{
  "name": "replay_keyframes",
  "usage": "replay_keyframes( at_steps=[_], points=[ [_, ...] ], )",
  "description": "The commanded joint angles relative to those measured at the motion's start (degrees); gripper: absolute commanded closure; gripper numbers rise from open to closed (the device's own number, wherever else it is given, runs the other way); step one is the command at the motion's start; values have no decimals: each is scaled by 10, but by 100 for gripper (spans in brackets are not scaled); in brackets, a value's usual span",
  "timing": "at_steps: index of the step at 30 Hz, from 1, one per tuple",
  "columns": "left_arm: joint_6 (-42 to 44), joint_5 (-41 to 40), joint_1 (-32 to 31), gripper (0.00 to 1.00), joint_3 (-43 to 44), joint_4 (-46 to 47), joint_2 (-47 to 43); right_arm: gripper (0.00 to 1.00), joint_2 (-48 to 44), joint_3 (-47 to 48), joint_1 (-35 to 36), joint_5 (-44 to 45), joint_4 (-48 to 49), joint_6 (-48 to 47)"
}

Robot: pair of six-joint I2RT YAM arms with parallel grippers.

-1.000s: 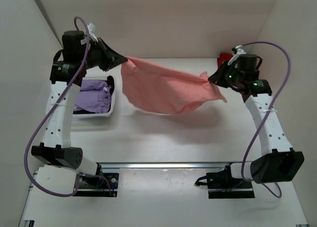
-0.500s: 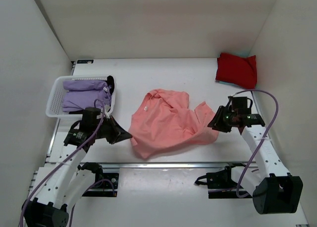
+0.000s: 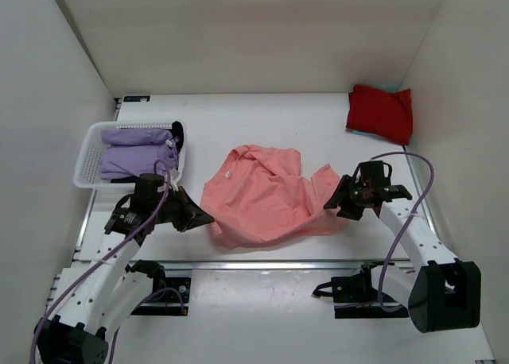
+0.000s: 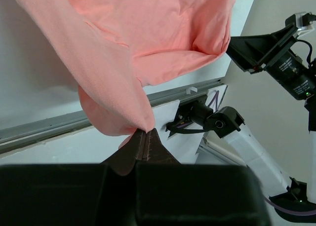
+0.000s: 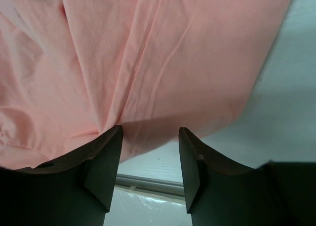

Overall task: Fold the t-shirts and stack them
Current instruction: Flatten out the tshirt

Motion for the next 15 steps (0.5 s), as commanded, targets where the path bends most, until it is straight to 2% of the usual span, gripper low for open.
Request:
replay_keyframes(
  at_steps=[1, 15],
  points=[
    [12, 12, 3, 100, 1, 3, -6, 53, 22, 12, -6, 7, 56, 19],
    [28, 23, 13, 100, -8, -3, -5, 53, 97, 32, -17, -15, 123, 40]
  ],
)
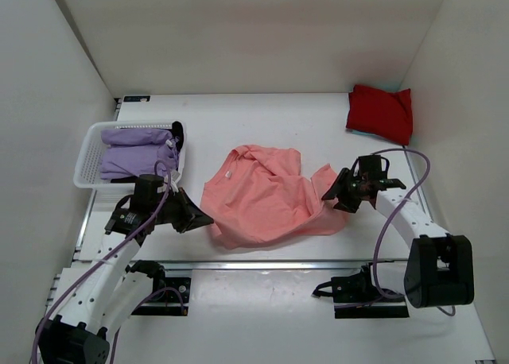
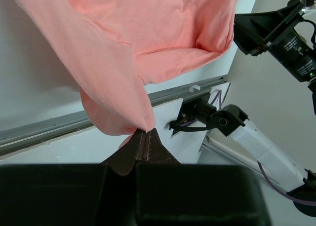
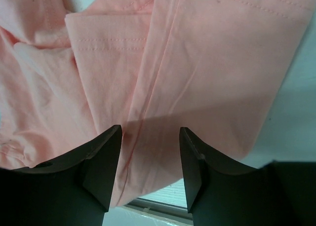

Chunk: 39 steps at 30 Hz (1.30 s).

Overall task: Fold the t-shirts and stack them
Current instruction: Flatten out the tshirt

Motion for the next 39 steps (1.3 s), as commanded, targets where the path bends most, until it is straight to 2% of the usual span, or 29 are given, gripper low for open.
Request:
replay_keyframes(
  at_steps=[1, 6, 7, 8, 10, 14, 18, 22, 25, 28, 30, 35, 39],
  points=[
    [11, 13, 7, 100, 0, -1, -5, 52, 33, 32, 1, -7, 25, 5],
    [16, 14, 10, 100, 5, -5, -3, 53, 40, 26, 5, -15, 20, 5],
    [17, 13, 10, 100, 2, -4, -8, 63, 35, 21, 1, -20, 23, 3],
    [17, 14, 11, 100, 2, -4, -7, 81, 31, 20, -3, -27, 21, 0],
    [17, 16, 13, 100, 3, -3, -9, 100, 23, 25, -24, -36, 9, -9],
    [8, 12, 19, 100, 28, 11, 6, 100, -17, 85, -53, -13, -58, -42],
    [25, 5, 50, 100, 144, 29, 71, 100, -67, 197, -107, -25, -107, -70],
    [35, -27, 78, 100, 385, 54, 154, 100, -105, 335, -124, 0, -124, -86],
    [31, -53, 88, 100, 525, 56, 207, 100, -136, 389, -122, 46, -106, -87],
    [43, -111, 90, 100, 718, 42, 248, 100, -172, 449, -133, 111, -93, -86],
    [51, -163, 84, 100, 783, 27, 255, 100, -190, 483, -149, 118, -87, -100],
    [57, -241, 62, 100, 830, 34, 228, 100, -202, 581, -184, 139, -101, -140],
    [37, -260, 43, 100, 857, 54, 240, 100, -180, 655, -188, 144, -115, -152]
  ],
)
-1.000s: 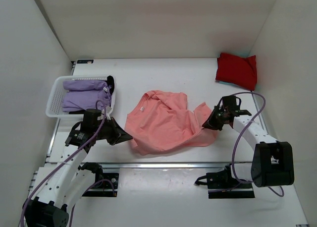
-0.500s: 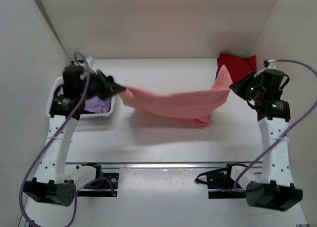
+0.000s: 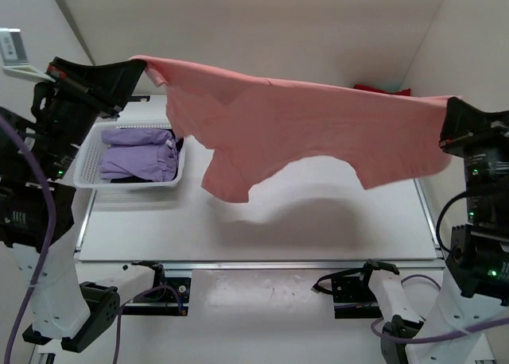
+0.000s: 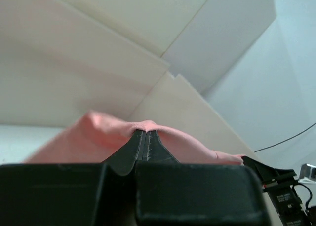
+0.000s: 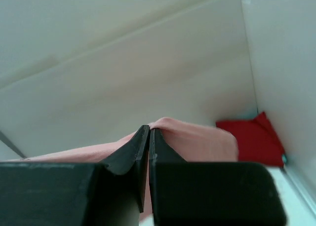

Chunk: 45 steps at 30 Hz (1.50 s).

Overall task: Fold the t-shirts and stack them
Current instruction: Flatten out the tshirt

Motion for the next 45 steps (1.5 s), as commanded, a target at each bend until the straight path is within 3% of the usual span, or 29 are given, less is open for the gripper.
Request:
replay_keyframes(
  at_steps=[1, 7, 15, 19, 21, 24, 26, 28, 31, 34, 36, 40, 41, 42, 45],
  points=[
    [-9, -76, 0, 100, 24, 24, 30, 100, 37, 41, -1, 63, 0, -35],
    [-40, -29, 22, 100, 3, 56, 87, 100, 69, -23, 44, 71, 50, -27],
    [-50, 63, 43, 100, 17, 63, 284, 100, 191, -107, 1, -58, 114, 5],
    [-47, 103, 52, 100, 206, 35, 421, 100, 286, -34, 52, 14, 129, -60],
    [-70, 119, 68, 100, 266, 74, 473, 100, 342, 30, 56, 17, 124, -69],
    [-100, 117, 97, 100, 214, 183, 441, 100, 389, 152, 62, 47, 112, -94],
    [-93, 113, 97, 100, 195, 206, 420, 100, 411, 237, 75, 63, 98, -116],
    [-84, 125, 118, 100, 207, 193, 407, 100, 418, 269, 68, 64, 85, -109],
    [-69, 131, 106, 100, 170, 170, 366, 100, 378, 210, 69, 63, 107, -98],
    [-33, 127, 68, 100, 36, 152, 289, 100, 312, 73, 72, 58, 137, -75],
    [-26, 123, 56, 100, -114, 150, 230, 100, 274, -51, 79, 54, 155, -74],
    [-19, 126, 32, 100, -312, 115, 109, 100, 193, -221, 74, 46, 139, -24],
    [-29, 131, 37, 100, -480, 113, 16, 100, 149, -329, 68, 49, 105, 21],
    [-32, 129, 39, 100, -565, 111, -10, 100, 120, -385, 68, 58, 89, 33],
    [-46, 139, 55, 100, -734, 74, -109, 100, 50, -493, 69, 65, 34, 96]
  ],
)
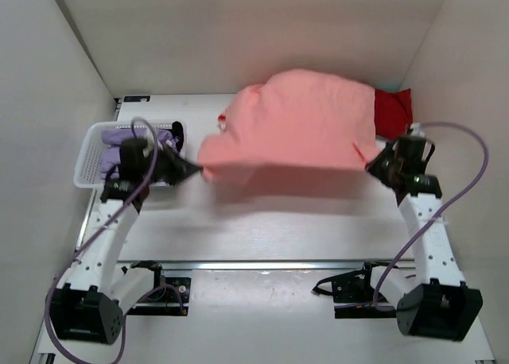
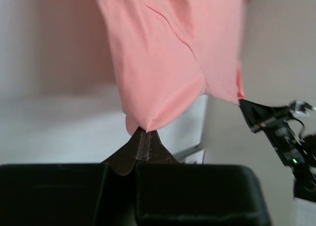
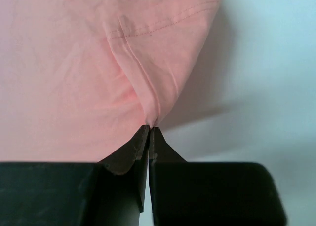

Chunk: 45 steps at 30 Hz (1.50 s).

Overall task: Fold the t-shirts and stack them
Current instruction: Flatten out the tshirt, then fold the flattened tshirt in 1/3 of the way

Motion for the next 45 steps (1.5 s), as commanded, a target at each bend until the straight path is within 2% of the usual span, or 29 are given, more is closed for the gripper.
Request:
replay_keyframes(
  at_steps=[1, 6, 13, 26, 27, 28, 30, 33, 36, 40, 43, 45],
  points=[
    [-7, 5, 14, 100, -154, -65, -86, 100, -90, -98, -7, 22, -78, 80],
    [-1, 4, -13, 100, -237, -116, -128, 100, -135, -199, -32, -17, -166, 142],
    [-30, 19, -28, 100, -290, -117, -165, 100, -154, -256, -61, -47, -210, 131],
    [-36, -10, -8, 100, -262, -127, -77, 100, 14, -229, -66, -71, -123, 73],
    [-42, -13, -2, 96, -265, -116, -76, 100, 27, -228, -65, -70, -118, 72],
    [-45, -10, 3, 83, -268, -108, -72, 99, 34, -218, -62, -67, -111, 71],
    [-70, -3, 10, 71, -265, -69, -67, 78, 43, -198, -63, -62, -98, 65],
    [-97, -1, 2, 68, -231, 6, -33, 60, 60, -166, -69, -55, -80, 47],
    [-86, -9, -19, 68, -165, 38, 43, 56, 96, -109, -53, -36, -52, 26],
    [-64, -25, -53, 69, -86, 49, 168, 56, 164, -58, -40, -38, -29, 11],
    [-55, -39, -69, 73, -36, 44, 227, 55, 219, -28, -35, -23, -51, -15],
    [-50, -43, -76, 72, -15, 24, 250, 54, 248, 7, -28, 9, -101, -41]
  ],
)
